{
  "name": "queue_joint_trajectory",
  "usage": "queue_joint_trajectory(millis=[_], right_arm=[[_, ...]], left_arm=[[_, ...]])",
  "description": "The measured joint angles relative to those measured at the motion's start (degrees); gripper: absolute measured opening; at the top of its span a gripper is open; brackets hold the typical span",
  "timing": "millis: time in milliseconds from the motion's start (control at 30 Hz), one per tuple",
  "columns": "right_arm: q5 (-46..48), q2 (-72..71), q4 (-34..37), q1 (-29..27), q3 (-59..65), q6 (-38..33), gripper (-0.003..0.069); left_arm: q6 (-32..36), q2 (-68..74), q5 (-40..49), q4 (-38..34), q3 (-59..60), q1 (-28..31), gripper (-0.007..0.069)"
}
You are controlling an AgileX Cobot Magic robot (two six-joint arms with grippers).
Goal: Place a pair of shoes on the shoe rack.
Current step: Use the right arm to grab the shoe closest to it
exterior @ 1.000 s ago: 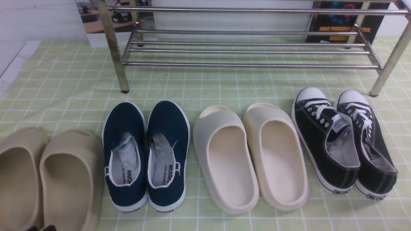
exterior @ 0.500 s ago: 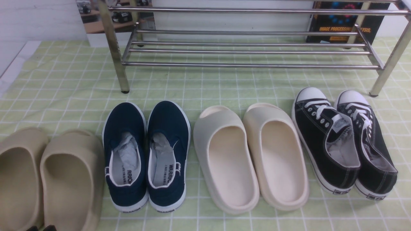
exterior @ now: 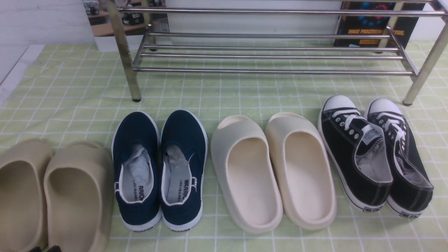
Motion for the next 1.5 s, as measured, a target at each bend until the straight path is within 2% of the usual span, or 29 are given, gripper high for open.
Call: queue_joint_trajectory(millis=[100, 167, 200, 300, 467, 600, 633, 800, 833, 867, 933, 1000, 1067, 1200, 1267, 1300, 1400, 1467, 1500], right_arm=[[-4.3, 0.0, -0.4, 0.0, 0.0, 0.7, 0.0141], [-7.5, 0.0, -0.1, 0.0, 0.0, 2.8, 0.0142], [-11.6, 0.0, 1.2, 0.0, 0.0, 6.1, 0.0142], [-16.8, 0.0, 1.8, 0.0, 0.0, 7.9, 0.0142], [-19.1, 0.0, 0.9, 0.0, -0.6, 8.1, 0.0122], [-13.1, 1.7, 0.2, 0.0, -7.5, 6.0, 0.0013], [-12.6, 1.9, 0.2, 0.0, -7.5, 6.0, 0.0013], [5.8, 17.5, 1.1, 0.0, -29.1, 5.0, 0.0008], [6.8, 18.3, 1.0, 0.0, -29.9, 4.9, 0.0008], [15.5, 25.4, 0.6, 0.0, -36.1, 4.4, 0.0008], [20.8, 31.1, 0.5, 0.0, -40.5, 3.4, 0.0008], [35.1, 45.2, 1.3, 0.0, -49.9, -1.9, 0.001], [40.3, 52.9, 3.1, 0.0, -54.4, -5.1, 0.0018], [44.8, 69.8, 5.8, 3.4, -63.8, -9.1, 0.0078], [45.2, 72.4, 5.9, 4.9, -65.3, -9.0, 0.0097], [45.7, 77.0, 5.6, 8.4, -68.1, -8.4, 0.0138], [45.5, 85.2, 0.8, 15.8, -72.1, -3.3, 0.0218], [45.6, 88.3, -2.2, 17.8, -73.2, -0.8, 0.0254], [45.5, 93.2, -7.1, 19.6, -73.9, 5.2, 0.0311]], left_arm=[[0.0, 0.0, 0.0, 0.0, 0.0, 0.0, 0.0239], [0.0, 0.0, 0.0, 0.0, 0.0, 0.0, 0.0239], [0.0, 0.0, 0.0, 0.0, 0.0, 0.0, 0.0239], [0.0, 0.0, 0.0, 0.0, 0.0, 0.0, 0.0239], [0.0, 0.0, 0.0, 0.0, 0.0, 0.0, 0.0239], [0.0, 0.0, 0.0, 0.0, 0.0, 0.0, 0.0239], [0.0, 0.0, 0.0, 0.0, 0.0, 0.0, 0.0239], [0.0, 0.0, 0.0, 0.0, 0.0, 0.0, 0.0239], [0.0, 0.0, 0.0, 0.0, 0.0, 0.0, 0.0239], [0.0, 0.0, 0.0, 0.0, 0.0, 0.0, 0.0239], [0.0, 0.0, 0.0, 0.0, 0.0, 0.0, 0.0239], [0.0, 0.0, 0.0, 0.0, 0.0, 0.0, 0.0239], [0.0, 0.0, 0.0, 0.0, 0.0, 0.0, 0.0239], [0.0, 0.0, 0.0, 0.0, 0.0, 0.0, 0.0239], [0.0, 0.0, 0.0, 0.0, 0.0, 0.0, 0.0239], [0.0, 0.0, 0.0, 0.0, 0.0, 0.0, 0.0239], [0.0, 0.0, 0.0, 0.0, 0.0, 0.0, 0.0239], [0.0, 0.0, 0.0, 0.0, 0.0, 0.0, 0.0239], [0.0, 0.0, 0.0, 0.0, 0.0, 0.0, 0.0239]])
